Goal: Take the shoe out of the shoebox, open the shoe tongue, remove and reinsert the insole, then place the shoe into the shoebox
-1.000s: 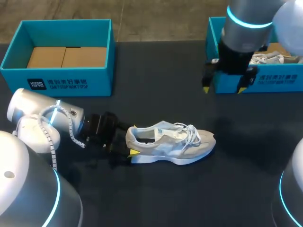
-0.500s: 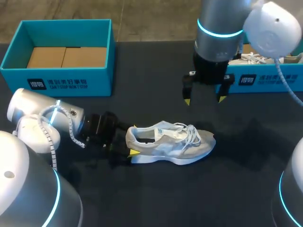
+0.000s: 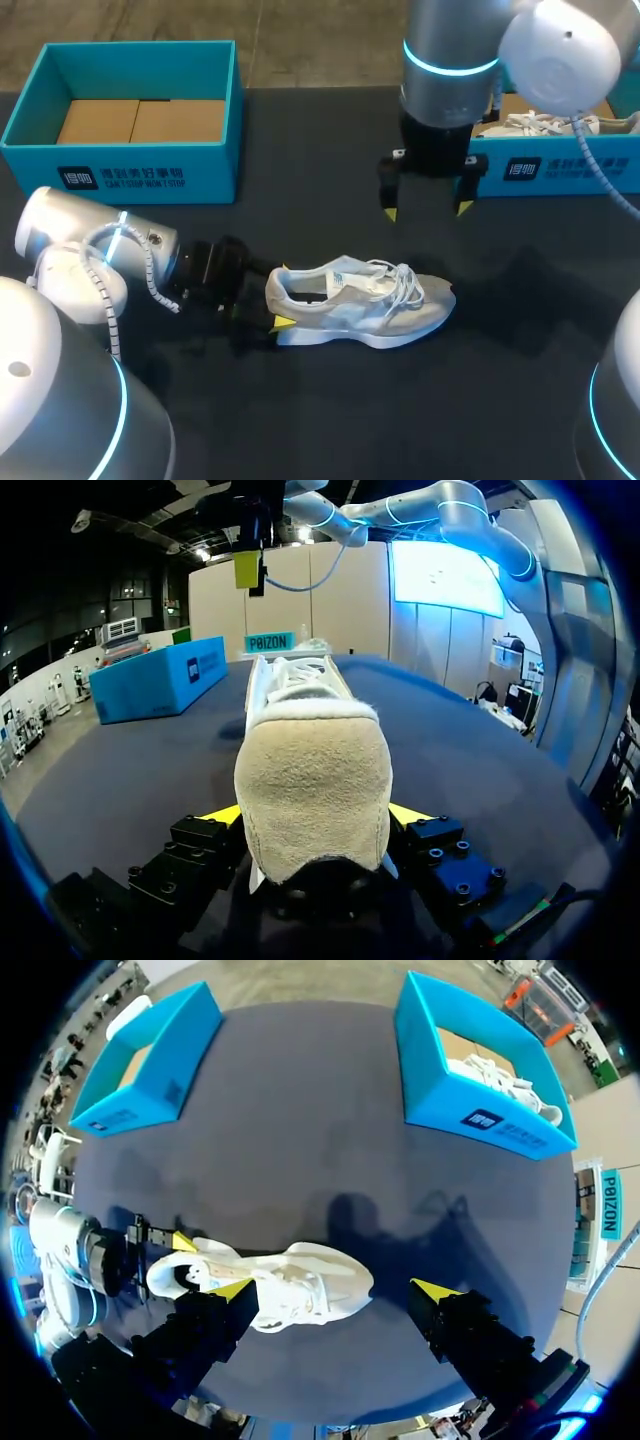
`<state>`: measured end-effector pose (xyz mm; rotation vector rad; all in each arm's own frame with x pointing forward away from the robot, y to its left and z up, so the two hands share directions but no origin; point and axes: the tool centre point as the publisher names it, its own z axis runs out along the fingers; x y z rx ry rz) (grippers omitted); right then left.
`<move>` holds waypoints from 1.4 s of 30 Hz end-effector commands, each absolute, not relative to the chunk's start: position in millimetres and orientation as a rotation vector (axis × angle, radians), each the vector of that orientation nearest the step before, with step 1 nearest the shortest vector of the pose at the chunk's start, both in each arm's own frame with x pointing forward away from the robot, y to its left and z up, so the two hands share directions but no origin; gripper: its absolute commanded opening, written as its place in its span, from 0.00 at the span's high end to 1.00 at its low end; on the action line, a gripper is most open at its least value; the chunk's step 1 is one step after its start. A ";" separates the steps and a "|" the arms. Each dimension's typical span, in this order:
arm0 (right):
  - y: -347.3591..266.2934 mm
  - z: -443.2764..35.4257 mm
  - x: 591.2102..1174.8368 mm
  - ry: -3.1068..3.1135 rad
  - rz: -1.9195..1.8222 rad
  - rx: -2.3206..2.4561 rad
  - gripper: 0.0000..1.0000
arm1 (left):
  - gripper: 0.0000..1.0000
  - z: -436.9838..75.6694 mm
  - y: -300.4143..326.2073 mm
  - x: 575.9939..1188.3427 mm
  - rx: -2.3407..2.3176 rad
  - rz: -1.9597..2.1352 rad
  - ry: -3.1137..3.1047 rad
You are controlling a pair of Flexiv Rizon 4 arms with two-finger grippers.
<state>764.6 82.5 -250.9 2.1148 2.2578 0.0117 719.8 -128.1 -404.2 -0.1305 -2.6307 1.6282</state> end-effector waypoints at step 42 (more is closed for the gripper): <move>192.0 -306.0 717.8 2.005 -0.306 2.126 0.00 | 1.00 -407.6 -130.0 720.7 -0.131 1.623 -2.633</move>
